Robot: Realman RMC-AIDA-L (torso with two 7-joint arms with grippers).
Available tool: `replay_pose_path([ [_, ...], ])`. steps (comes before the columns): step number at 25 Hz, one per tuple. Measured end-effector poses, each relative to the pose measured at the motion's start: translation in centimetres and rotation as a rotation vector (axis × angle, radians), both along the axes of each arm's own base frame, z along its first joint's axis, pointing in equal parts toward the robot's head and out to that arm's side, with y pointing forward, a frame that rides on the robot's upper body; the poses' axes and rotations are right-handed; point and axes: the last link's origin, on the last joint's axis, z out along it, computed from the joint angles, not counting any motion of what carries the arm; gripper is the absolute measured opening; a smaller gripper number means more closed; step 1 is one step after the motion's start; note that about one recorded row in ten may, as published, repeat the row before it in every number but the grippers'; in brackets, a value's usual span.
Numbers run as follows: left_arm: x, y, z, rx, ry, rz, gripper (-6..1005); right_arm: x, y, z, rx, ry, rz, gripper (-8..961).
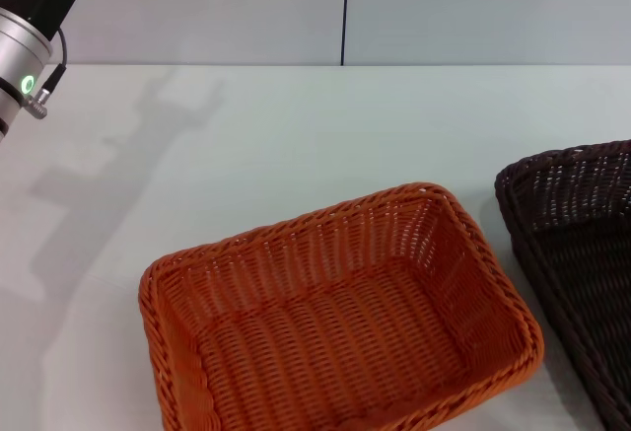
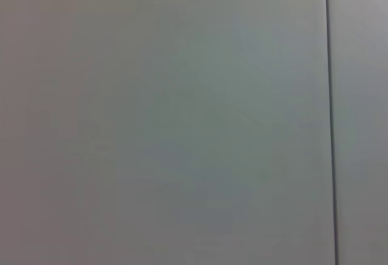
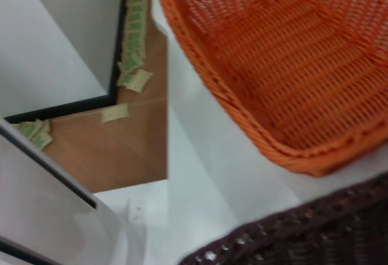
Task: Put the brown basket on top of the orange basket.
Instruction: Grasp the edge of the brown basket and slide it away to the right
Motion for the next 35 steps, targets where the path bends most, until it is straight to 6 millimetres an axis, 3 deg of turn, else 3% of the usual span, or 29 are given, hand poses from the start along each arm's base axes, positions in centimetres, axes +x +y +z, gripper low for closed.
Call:
replay_pose_path([
  [9, -0.2, 0.0, 0.2, 0.008, -0.002, 0.006, 829, 2.0, 0.1, -2.6, -0.010, -0.117, -0.067, 482],
  [26, -0.8, 0.1, 0.6, 0.030, 0.010, 0.037, 829, 0.5, -3.7, -6.3, -0.196, -0.135, -0.058, 482],
  [35, -1.0, 0.4, 0.5, 0.023, 0.016, 0.063, 829, 0.2, -3.5, -5.2, -0.164, -0.096, -0.035, 482],
])
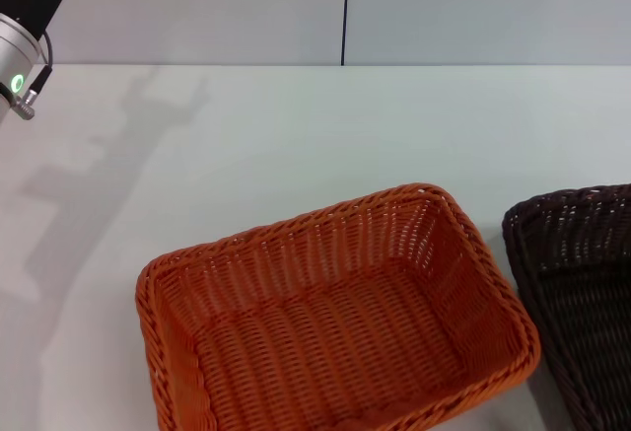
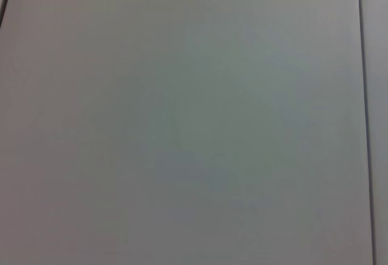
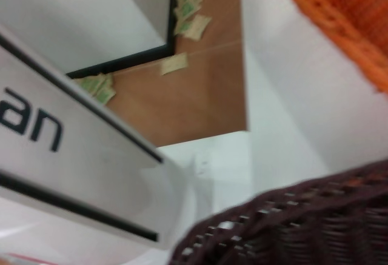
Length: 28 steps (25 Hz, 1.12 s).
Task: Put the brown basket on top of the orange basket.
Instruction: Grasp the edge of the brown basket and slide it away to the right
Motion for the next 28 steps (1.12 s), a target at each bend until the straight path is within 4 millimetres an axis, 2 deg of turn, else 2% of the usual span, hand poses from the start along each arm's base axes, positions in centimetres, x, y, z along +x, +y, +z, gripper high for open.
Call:
replay_pose_path([
  [4, 0.0, 0.1, 0.0, -0.001, 0.001, 0.002, 829, -0.1, 1.5, 2.0, 0.120, 0.036, 0.022, 483],
  [6, 0.0, 0.1, 0.0, -0.002, 0.001, 0.002, 829, -0.1, 3.6, 3.6, 0.266, 0.049, 0.048, 483],
  [7, 0.0, 0.1, 0.0, -0.002, 0.001, 0.002, 829, -0.1, 3.6, 3.6, 0.266, 0.049, 0.048, 484],
  [10, -0.1, 0.0, -0.1, -0.003, 0.000, 0.005, 829, -0.4, 5.8, 4.4, 0.390, 0.050, 0.069, 485],
  [14, -0.4, -0.3, -0.3, -0.008, -0.002, 0.010, 829, -1.1, 8.4, 4.6, 0.502, 0.036, 0.110, 488],
  [19, -0.6, -0.4, -0.5, -0.016, -0.009, 0.016, 829, -1.6, 10.5, 3.7, 0.557, 0.004, 0.147, 491],
  [28, -1.0, -0.6, -1.0, -0.031, -0.017, 0.026, 829, -1.8, 12.2, 3.2, 0.632, -0.017, 0.196, 494],
])
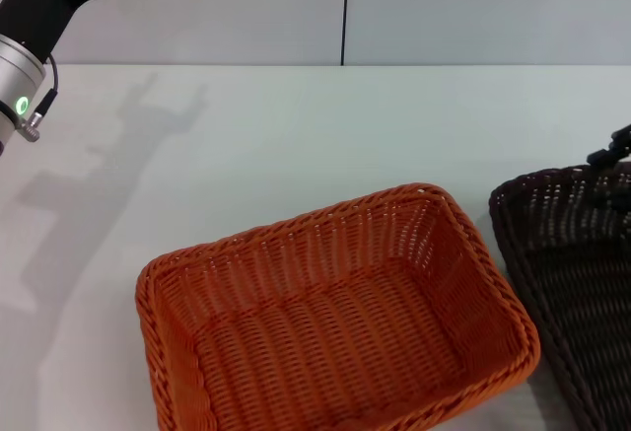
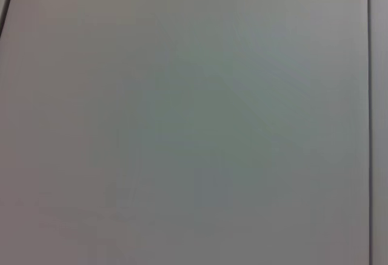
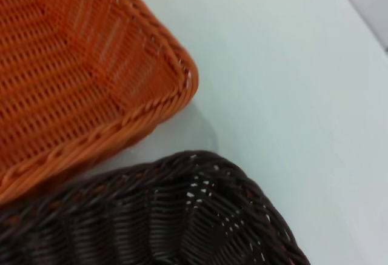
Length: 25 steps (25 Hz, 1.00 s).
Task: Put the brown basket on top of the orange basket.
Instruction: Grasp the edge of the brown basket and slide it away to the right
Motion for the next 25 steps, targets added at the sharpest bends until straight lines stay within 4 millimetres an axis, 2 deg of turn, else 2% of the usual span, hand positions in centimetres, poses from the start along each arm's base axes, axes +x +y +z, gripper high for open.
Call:
replay_pose_path([
  [15, -0.4, 0.2, -0.1, -0.003, 0.006, 0.019, 829, -0.1, 0.4, -0.2, 0.032, 0.034, 0.035, 496],
  [25, -0.2, 0.4, -0.2, -0.004, 0.006, 0.017, 829, 1.8, 1.6, -2.8, 0.012, -0.004, 0.005, 497],
])
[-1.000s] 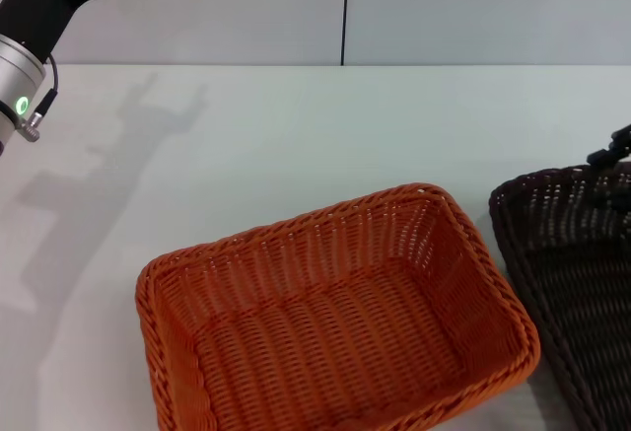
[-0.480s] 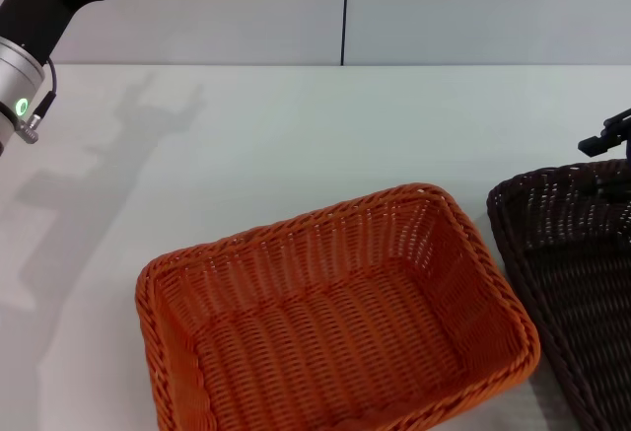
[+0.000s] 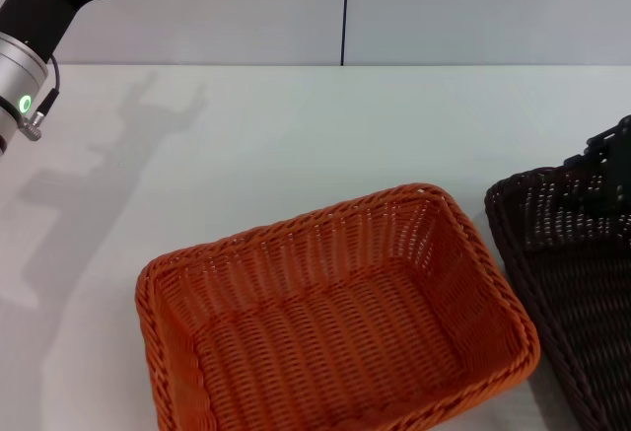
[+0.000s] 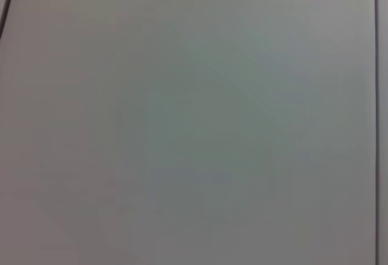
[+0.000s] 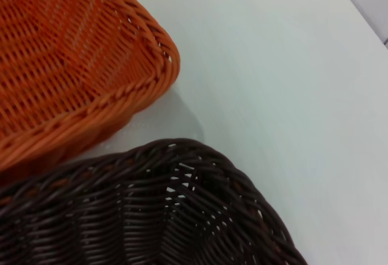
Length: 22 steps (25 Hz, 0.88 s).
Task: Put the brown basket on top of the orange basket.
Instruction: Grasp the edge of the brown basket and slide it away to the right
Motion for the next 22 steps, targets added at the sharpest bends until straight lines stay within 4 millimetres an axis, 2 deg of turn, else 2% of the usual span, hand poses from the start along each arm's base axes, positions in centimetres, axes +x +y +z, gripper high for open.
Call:
replay_pose_path([
  [22, 0.02, 0.06, -0.61, -0.017, -0.005, 0.004, 829, -0.62, 0.19, -0.92, -0.022, -0.001, 0.055, 461],
])
